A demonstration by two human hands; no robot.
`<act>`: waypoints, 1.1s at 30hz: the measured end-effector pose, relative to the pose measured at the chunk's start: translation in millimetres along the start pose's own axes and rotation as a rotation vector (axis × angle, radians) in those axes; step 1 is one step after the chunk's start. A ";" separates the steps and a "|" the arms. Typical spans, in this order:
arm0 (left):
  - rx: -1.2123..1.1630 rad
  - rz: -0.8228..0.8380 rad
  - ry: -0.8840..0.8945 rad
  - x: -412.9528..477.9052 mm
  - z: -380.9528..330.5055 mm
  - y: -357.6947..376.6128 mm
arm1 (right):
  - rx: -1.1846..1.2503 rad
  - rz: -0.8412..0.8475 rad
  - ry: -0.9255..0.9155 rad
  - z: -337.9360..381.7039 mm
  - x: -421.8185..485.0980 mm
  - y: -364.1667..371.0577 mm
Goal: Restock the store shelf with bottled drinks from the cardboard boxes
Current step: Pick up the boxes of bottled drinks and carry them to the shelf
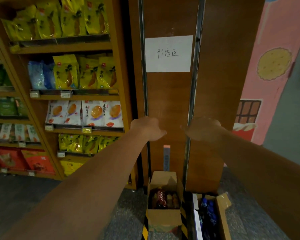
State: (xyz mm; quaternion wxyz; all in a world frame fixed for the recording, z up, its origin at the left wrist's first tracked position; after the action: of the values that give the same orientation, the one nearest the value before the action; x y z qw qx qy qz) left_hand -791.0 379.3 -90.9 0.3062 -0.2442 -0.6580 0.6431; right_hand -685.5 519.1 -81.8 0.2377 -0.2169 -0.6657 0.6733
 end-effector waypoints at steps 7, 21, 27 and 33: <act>0.016 -0.013 0.105 73.4 52.0 -5.1 | 0.042 -0.016 0.091 37.2 72.1 3.9; 0.038 0.085 0.203 154.8 112.8 47.4 | -0.028 0.058 0.227 94.3 158.9 46.2; 0.041 0.123 0.217 196.9 112.3 68.0 | -0.083 0.107 0.210 89.4 213.2 71.7; 0.041 0.157 0.169 241.0 117.5 73.9 | -0.090 0.091 0.089 89.2 276.0 83.8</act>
State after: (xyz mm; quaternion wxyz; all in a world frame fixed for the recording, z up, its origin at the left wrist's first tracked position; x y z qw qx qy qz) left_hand -1047.7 473.8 -141.4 0.3141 -0.3420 -0.5955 0.6556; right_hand -961.2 616.3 -157.1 0.2261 -0.2874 -0.6734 0.6425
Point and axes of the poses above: each hand's wrist, its own x-axis towards the middle knuckle, its own y-axis out of the palm, z = x × y, the point moved 4 cm from there along x, towards the middle knuckle, and after that the axes turned 8 degrees about y, right-handed, at the moved point
